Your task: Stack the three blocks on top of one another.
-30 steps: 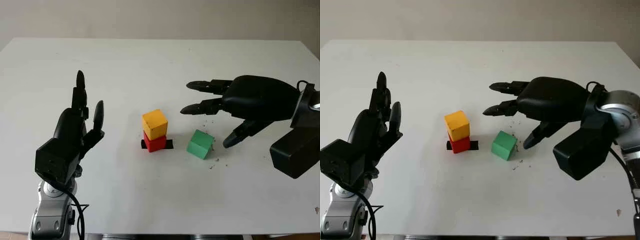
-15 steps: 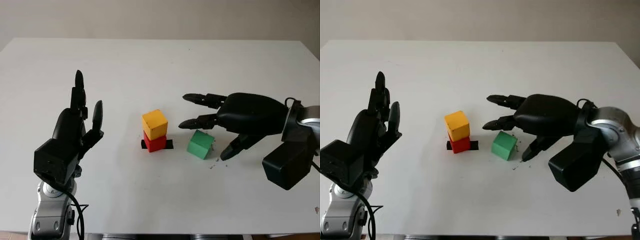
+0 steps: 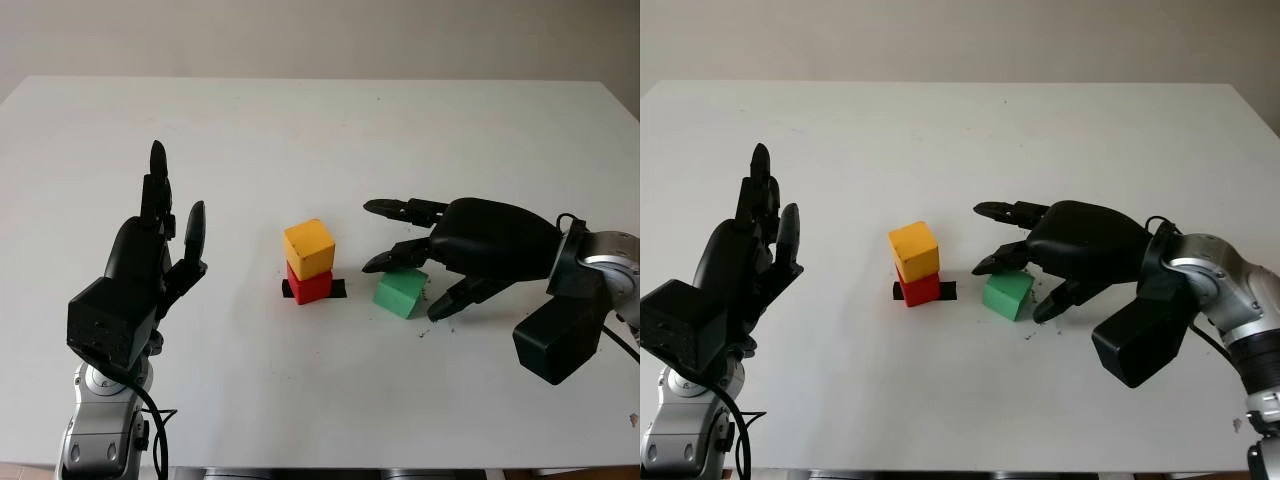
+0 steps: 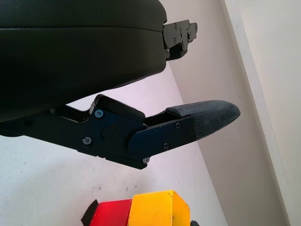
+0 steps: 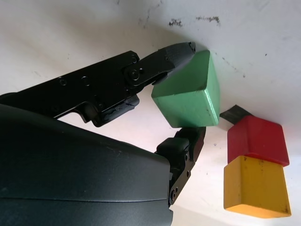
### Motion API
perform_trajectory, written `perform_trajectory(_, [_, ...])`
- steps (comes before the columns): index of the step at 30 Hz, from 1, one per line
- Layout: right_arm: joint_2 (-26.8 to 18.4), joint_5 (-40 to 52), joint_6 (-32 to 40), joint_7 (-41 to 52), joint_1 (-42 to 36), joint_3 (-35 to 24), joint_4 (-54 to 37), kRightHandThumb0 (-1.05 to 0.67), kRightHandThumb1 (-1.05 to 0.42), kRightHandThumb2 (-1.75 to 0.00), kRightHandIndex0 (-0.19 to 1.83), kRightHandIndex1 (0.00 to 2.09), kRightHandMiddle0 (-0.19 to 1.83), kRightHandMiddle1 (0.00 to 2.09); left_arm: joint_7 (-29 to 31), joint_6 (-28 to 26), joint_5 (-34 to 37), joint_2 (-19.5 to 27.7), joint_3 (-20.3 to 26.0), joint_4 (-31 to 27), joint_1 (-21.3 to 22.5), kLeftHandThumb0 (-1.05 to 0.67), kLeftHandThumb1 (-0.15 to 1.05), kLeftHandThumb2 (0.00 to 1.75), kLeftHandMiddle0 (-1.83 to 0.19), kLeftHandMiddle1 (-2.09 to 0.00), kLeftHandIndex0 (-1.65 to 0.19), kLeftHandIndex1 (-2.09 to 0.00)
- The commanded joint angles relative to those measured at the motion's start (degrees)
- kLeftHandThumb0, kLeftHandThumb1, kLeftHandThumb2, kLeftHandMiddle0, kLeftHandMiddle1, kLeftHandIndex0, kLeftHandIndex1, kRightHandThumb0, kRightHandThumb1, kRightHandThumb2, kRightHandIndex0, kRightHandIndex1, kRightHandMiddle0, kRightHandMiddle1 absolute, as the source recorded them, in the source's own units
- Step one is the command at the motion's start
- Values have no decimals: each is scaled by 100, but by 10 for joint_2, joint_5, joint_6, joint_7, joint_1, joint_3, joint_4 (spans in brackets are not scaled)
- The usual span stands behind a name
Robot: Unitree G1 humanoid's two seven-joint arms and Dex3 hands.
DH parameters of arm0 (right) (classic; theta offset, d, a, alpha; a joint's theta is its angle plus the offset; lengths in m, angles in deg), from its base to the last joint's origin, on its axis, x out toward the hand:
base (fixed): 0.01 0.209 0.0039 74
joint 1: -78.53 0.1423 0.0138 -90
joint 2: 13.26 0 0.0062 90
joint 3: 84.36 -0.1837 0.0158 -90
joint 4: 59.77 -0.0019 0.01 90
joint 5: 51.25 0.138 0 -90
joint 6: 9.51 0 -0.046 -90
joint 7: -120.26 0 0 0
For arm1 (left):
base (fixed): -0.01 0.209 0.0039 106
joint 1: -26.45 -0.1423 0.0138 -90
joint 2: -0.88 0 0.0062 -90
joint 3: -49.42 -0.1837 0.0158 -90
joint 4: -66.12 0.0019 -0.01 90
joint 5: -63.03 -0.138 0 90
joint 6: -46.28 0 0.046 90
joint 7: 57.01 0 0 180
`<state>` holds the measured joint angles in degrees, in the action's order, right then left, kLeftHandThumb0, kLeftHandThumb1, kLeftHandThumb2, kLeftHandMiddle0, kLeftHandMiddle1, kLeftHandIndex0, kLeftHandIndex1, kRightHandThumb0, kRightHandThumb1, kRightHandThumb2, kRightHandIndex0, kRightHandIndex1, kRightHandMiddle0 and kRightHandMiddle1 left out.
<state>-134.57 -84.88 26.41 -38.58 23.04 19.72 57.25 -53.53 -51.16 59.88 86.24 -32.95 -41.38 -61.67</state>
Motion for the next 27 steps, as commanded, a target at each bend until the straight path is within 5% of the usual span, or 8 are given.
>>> perform_trajectory(1, [5,-3,-9,-11,13,6,14,-50,-95,-6,6,6,50,54,-1,-1,0,2,3,-11,-5,-76,105,69,19,-2,19,0])
perform_trajectory(3, [8,-3,-14,-19,18,8,24,-47,-99,-6,8,6,36,96,-2,-1,-1,2,3,-12,-5,-75,105,69,19,-2,19,-1])
perform_trajectory(7, [9,-3,-21,-28,25,11,35,-44,-102,-6,12,6,32,126,-2,-1,-3,2,2,-10,-5,-75,105,70,19,-2,19,-1])
perform_trajectory(27, [10,51,37,32,154,2,54,-45,-96,-4,27,9,40,132,-9,-1,-14,-1,-5,-2,1,-77,105,70,19,-2,19,-1])
